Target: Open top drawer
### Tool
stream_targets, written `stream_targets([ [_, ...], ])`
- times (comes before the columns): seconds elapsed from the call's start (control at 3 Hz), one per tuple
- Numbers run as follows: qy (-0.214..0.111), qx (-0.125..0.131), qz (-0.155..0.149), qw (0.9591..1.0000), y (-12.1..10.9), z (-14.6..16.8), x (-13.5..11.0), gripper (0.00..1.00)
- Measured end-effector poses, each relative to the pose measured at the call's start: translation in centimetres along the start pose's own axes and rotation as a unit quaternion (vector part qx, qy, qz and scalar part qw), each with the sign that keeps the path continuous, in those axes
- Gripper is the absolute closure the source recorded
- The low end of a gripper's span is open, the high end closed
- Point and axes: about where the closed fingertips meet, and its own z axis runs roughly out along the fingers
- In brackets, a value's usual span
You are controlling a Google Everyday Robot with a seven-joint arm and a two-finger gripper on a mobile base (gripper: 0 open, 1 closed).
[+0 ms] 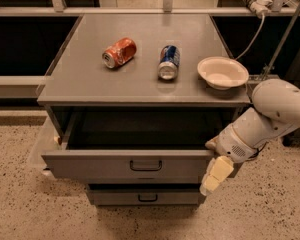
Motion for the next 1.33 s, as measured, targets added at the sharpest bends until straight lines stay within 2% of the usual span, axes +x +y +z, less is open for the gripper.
stream_targets([
  [1.0, 0.040, 0.014, 0.004, 0.9991, 3.1, -0.1, 1.8, 0.00],
  [1.33, 0.067, 0.057, 0.008, 0.9961, 8.2, -1.6, 4.4, 0.00],
])
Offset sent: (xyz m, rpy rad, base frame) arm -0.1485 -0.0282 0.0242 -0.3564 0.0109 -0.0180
